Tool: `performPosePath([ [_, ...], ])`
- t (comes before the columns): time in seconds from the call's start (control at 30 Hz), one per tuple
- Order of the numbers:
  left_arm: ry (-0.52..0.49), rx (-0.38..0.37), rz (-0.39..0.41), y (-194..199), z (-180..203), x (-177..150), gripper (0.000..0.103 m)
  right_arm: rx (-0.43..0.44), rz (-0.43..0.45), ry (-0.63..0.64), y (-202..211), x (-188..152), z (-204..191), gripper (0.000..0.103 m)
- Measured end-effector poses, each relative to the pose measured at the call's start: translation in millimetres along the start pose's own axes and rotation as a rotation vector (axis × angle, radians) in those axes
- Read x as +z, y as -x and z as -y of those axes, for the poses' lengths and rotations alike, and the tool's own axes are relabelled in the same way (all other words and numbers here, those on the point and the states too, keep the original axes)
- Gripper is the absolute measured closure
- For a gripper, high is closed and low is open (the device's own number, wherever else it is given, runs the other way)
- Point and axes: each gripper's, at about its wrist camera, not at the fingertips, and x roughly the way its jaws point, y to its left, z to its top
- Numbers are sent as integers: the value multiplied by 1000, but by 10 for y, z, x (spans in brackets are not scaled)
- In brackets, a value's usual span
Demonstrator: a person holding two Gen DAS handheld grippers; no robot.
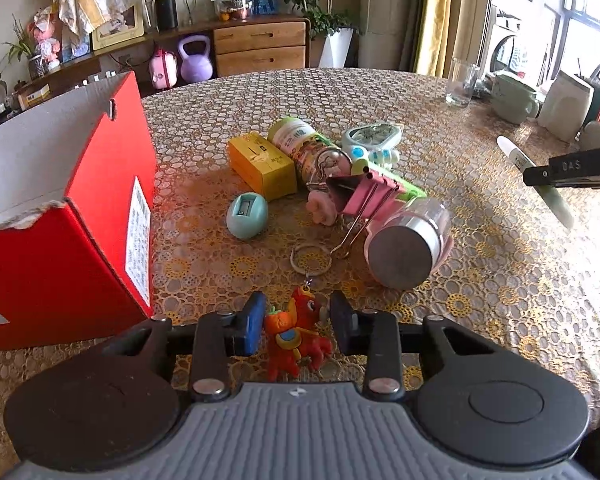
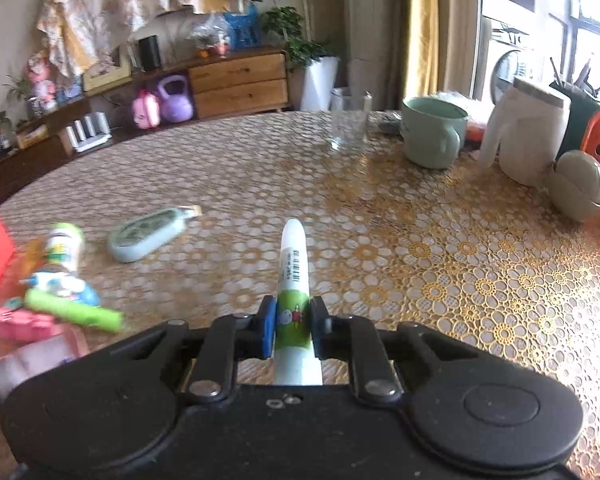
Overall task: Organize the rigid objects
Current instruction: 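Grasp the white-green glue stick with the right tool while the left tool grasps the orange toy horse, then carry both items over the red box and open both tools to drop them inside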
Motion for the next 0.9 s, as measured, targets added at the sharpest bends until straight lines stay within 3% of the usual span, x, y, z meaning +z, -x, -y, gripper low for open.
performPosePath([
  [0.4,14,-5,42,555,-174,220,69,175,8,132,833,51,-518,86],
  [0.6,27,-7,56,912,-364,387,69,255,58,218,1216,176,-861,86],
  [0.9,71,25,102,1343,-862,764,69,365,77,295,1443,405,-1486,86],
])
